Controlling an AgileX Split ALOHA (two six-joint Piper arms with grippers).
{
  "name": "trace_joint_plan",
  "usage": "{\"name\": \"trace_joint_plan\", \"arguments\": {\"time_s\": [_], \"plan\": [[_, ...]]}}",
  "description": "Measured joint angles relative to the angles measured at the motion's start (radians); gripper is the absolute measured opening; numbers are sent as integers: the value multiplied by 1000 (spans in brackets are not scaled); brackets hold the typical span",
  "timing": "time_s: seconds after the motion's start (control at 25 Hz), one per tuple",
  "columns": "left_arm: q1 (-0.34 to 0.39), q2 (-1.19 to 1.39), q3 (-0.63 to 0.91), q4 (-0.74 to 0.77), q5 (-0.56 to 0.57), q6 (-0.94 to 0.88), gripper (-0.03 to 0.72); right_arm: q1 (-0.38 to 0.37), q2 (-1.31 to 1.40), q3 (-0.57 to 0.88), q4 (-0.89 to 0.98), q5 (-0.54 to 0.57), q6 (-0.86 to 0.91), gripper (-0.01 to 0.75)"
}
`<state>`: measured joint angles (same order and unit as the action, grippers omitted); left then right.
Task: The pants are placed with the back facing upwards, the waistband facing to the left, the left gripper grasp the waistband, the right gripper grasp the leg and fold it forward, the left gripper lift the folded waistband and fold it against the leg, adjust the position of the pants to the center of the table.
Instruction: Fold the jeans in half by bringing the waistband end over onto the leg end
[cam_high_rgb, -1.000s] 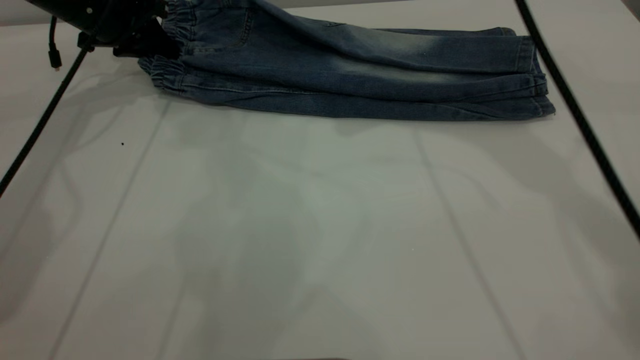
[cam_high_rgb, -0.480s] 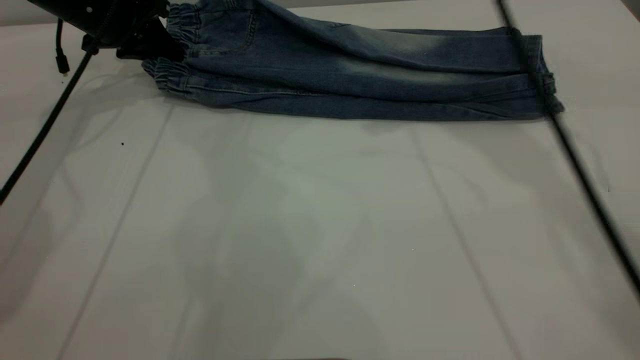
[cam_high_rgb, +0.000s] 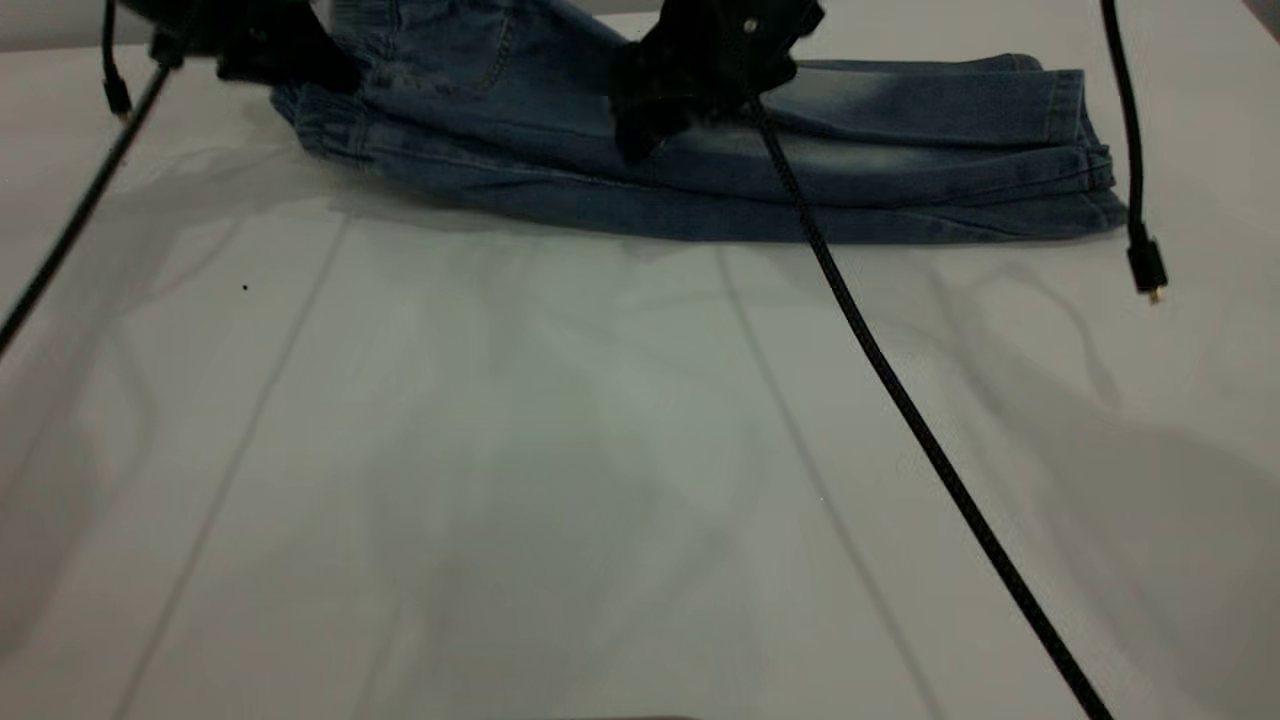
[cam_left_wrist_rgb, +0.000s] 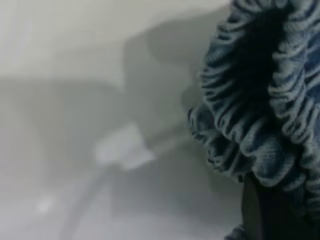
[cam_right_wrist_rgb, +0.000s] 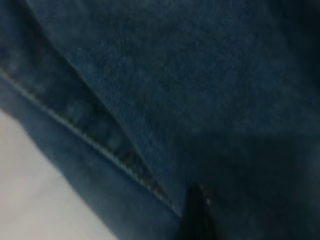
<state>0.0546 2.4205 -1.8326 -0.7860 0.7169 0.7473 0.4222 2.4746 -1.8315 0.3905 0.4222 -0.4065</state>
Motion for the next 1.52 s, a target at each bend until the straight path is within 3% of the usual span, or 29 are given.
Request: {"name": "trace_joint_plan", "arguments": {"time_s": [0.28,0.6,0.84,0.96,1.16,1.52], "plan": [[-1,-86,-55,112,106,-48,99,7,42,0,70,9,-3,475],[-40,-126,-114,150,142,-68,99,77,58,-25,135,26,-5,475],[-121,-146,-164,156,174,-76,99,103,55,-133,144,190,-5,475],[-151,-154,-193,160,195,-80,99,72,28,-209,103,330,-5,475],[-193,-156,-275,184,249,-97,99,-46,-55,-310,12,573,73,475],[-340,-157,-320,188,283,-124,99,-260,-117,-421,-177,698,300,475]]}}
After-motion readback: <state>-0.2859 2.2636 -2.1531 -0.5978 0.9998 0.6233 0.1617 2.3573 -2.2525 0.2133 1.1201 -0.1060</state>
